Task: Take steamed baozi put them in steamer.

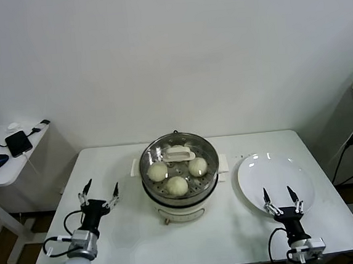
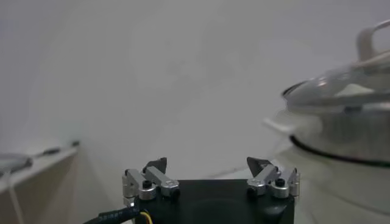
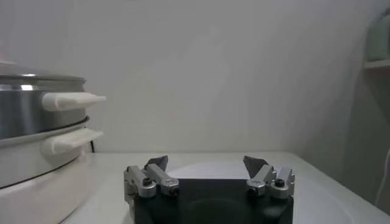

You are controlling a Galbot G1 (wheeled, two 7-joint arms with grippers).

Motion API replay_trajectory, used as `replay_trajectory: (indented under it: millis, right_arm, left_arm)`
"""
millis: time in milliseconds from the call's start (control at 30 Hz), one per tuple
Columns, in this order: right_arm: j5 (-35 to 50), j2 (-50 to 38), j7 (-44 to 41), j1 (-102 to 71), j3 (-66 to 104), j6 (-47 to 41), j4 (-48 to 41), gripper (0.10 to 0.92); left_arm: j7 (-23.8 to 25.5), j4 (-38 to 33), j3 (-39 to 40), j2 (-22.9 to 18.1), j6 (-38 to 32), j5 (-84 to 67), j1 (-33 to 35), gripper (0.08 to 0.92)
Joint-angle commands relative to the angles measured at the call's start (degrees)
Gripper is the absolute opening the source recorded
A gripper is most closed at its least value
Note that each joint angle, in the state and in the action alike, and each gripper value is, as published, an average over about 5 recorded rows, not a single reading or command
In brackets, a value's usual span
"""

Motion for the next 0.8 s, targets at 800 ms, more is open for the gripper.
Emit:
replay_trajectory:
  millis: [800]
  right_arm:
    - [1.26,-0.12,-0.86,0.21,-0.32,0.75,-1.34,0.823]
  left_arm:
    - [1.71,8.74,-2.42,-2.67,-10.68,-11.59,3.2,0.823]
